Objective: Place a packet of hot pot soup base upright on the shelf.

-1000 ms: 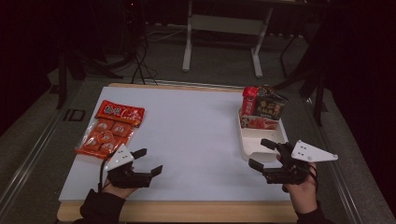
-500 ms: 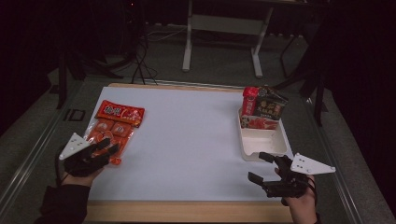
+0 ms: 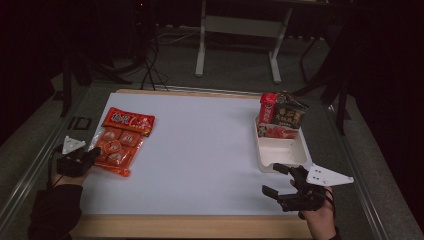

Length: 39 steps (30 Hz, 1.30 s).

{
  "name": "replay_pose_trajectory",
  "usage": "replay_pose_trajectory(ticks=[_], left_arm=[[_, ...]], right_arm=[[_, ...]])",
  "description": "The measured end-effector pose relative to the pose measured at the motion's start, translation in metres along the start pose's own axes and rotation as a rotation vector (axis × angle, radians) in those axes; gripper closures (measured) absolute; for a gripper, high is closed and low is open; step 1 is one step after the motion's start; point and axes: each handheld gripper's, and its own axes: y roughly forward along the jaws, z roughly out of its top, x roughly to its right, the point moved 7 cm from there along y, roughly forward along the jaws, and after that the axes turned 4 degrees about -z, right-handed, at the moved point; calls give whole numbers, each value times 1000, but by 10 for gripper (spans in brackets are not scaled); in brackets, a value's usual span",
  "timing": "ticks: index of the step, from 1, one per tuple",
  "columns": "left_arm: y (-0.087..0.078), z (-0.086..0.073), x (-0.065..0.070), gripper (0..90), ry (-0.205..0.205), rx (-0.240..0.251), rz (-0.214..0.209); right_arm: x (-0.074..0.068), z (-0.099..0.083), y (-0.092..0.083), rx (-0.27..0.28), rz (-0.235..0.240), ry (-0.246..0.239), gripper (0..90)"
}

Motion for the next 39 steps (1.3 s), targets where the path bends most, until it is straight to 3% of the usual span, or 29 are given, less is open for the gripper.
replay_pose_trajectory(ticks=[10,15,19,21,25,31,35,39], left_arm=[[22,-6,-43,900,-23,-104,98],[34,-5,-49,900,26,-160,119],[42,1,-51,900,19,-177,103],[48,0,-52,900,23,-210,108],[55,-2,-52,900,7,-215,104],[56,-2,-45,900,49,-231,137],[56,-3,-36,900,54,-229,109],[57,-3,-9,900,85,-226,34]], right_arm=[[-1,-3,5,-14,16,1,152],[0,-3,6,-14,21,8,152],[1,-4,6,-15,21,18,152],[1,-5,6,-17,21,19,152],[2,-4,4,-14,16,21,152],[0,-4,6,-17,23,19,152],[0,-4,6,-17,24,17,152],[0,-3,5,-14,23,18,152]])
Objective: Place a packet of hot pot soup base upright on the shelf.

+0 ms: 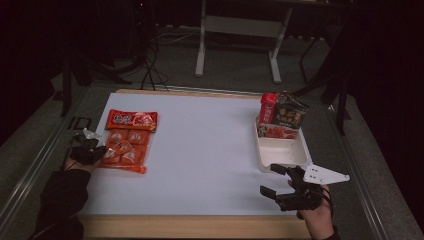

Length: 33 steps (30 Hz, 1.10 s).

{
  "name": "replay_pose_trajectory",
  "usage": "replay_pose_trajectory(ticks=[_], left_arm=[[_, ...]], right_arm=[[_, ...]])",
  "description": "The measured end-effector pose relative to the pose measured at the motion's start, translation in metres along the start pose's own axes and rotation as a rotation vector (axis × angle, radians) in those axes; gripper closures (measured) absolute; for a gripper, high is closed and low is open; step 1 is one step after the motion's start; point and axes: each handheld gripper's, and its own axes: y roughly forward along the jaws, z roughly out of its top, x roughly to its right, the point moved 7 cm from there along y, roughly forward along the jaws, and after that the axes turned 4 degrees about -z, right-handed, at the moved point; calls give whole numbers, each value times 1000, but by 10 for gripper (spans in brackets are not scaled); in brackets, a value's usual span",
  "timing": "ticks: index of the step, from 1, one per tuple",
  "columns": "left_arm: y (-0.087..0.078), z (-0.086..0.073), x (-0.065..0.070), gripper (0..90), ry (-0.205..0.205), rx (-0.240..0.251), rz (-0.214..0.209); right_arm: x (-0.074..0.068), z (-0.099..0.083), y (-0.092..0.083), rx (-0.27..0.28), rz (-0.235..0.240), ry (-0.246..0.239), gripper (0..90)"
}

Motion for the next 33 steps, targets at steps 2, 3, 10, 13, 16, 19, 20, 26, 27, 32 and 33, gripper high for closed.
replay_pose_trajectory(ticks=[2,3,10,13,16,19,20,26,27,32,33], left_arm=[[0,1,11,900,-5,6,-28],[0,2,16,900,3,9,-44],[1,7,51,900,34,-5,-137],[2,10,50,900,24,-13,-133],[8,17,36,900,-29,2,-88],[14,24,28,900,-56,16,-62],[16,26,27,900,-57,17,-53],[25,36,20,900,-80,17,-17],[28,39,19,900,-85,17,-11],[31,43,23,900,-67,1,5],[32,44,24,900,-72,2,-2]], right_arm=[[-1,0,0,-1,2,0,152],[-1,0,1,-3,0,-3,152],[-2,0,2,-6,6,-1,152],[-2,0,2,-5,9,-5,152],[-2,0,0,-3,10,-6,152],[-2,0,0,-2,9,-3,152],[-1,0,0,-4,9,-3,152],[0,-2,0,-10,8,0,152],[0,-3,0,-11,8,-2,152],[0,-3,-1,-10,9,0,152],[0,-3,-1,-9,11,-1,153]])
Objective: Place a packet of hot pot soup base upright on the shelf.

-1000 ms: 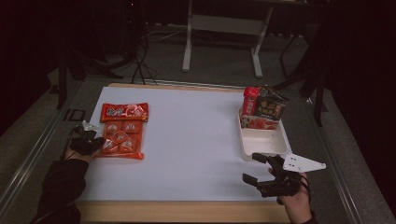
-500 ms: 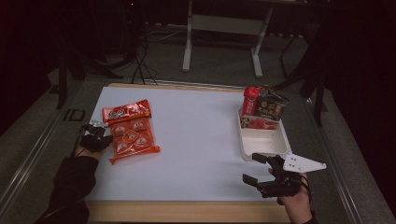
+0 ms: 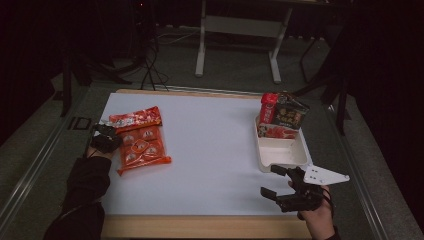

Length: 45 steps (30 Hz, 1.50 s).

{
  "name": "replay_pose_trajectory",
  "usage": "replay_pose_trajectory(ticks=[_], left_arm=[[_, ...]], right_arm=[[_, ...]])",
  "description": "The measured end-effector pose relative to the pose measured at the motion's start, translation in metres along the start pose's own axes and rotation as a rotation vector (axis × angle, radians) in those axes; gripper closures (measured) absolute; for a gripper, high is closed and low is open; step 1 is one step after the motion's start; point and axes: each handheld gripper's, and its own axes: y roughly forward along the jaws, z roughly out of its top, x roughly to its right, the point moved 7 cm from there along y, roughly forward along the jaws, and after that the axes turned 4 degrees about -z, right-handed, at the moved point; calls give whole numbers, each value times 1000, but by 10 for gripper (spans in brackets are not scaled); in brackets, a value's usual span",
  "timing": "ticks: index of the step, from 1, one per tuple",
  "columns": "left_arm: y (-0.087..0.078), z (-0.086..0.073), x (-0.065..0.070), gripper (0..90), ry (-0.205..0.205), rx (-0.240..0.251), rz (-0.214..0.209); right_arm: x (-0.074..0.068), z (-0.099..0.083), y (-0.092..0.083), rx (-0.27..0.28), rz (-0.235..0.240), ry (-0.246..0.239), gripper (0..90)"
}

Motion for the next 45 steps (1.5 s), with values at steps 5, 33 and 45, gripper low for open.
replay_pose_trajectory(ticks=[5,33,45], left_arm=[[3,4,13,900,14,-5,-44],[26,34,202,900,294,3,-355],[7,13,207,899,298,1,-413]], right_arm=[[-1,1,0,2,2,-2,153],[-2,-1,-3,4,10,-3,153],[0,-2,-5,5,1,-8,153]])
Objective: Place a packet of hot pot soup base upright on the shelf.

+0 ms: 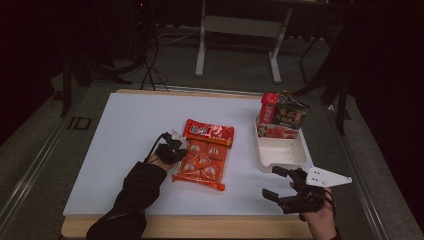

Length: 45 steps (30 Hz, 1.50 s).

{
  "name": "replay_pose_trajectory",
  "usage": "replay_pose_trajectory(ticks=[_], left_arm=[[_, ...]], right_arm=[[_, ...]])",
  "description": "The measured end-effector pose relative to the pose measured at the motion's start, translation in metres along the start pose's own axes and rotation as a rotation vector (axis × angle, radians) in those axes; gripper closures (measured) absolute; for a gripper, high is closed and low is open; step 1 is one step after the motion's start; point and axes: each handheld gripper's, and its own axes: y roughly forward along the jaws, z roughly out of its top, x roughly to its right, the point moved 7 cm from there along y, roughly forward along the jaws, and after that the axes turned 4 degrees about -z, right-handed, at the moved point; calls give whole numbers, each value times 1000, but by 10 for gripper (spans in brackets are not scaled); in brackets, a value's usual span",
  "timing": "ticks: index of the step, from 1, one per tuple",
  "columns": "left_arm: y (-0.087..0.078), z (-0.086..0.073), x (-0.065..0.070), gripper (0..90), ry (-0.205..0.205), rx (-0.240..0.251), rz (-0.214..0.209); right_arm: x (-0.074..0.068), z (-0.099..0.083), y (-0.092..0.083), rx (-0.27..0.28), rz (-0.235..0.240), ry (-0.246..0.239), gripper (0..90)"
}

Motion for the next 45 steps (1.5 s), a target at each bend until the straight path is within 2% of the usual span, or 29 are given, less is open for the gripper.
replay_pose_trajectory(ticks=[2,8,10,15,18,21,22,24,26,27,29,30,32,36,40,43,45], left_arm=[[-3,-5,3,899,13,-11,5],[-5,-10,10,900,-5,-9,0],[-6,-12,14,900,-18,-12,-12],[-7,-15,31,900,4,-43,-67],[-7,-15,33,900,-3,-44,-65],[-6,-12,29,899,-15,-32,-49],[-5,-10,27,899,-16,-30,-31],[-4,-4,23,900,-46,-11,-29],[-3,3,18,900,-36,-2,8],[-1,8,17,900,-43,6,4],[1,15,12,900,-39,12,29],[4,20,10,900,-37,9,28],[9,27,4,900,-26,2,62],[20,39,-6,900,-55,15,62],[27,50,-14,900,-69,19,92],[35,57,-16,900,-62,-1,94],[41,61,-13,900,-52,-12,80]], right_arm=[[0,0,0,-2,-2,-2,153],[-2,0,1,-7,-5,-13,153],[-2,0,2,-11,-5,-15,153],[-3,-1,3,-13,-1,-12,153],[-4,-1,3,-15,0,-15,153],[-4,-1,3,-13,2,-16,153],[-4,-1,2,-13,0,-18,153],[-3,0,2,-8,1,-16,153],[-3,-1,1,-9,-1,-15,153],[-3,-1,1,-7,1,-11,153],[-2,-1,1,-8,1,-13,153],[-2,-1,1,-9,1,-13,153],[-2,-2,1,-10,4,-9,153],[-3,-3,0,-10,6,-12,153],[-2,-3,0,-9,3,-14,153],[-2,-6,1,-19,6,-15,164],[-1,-7,1,-24,6,-11,164]])
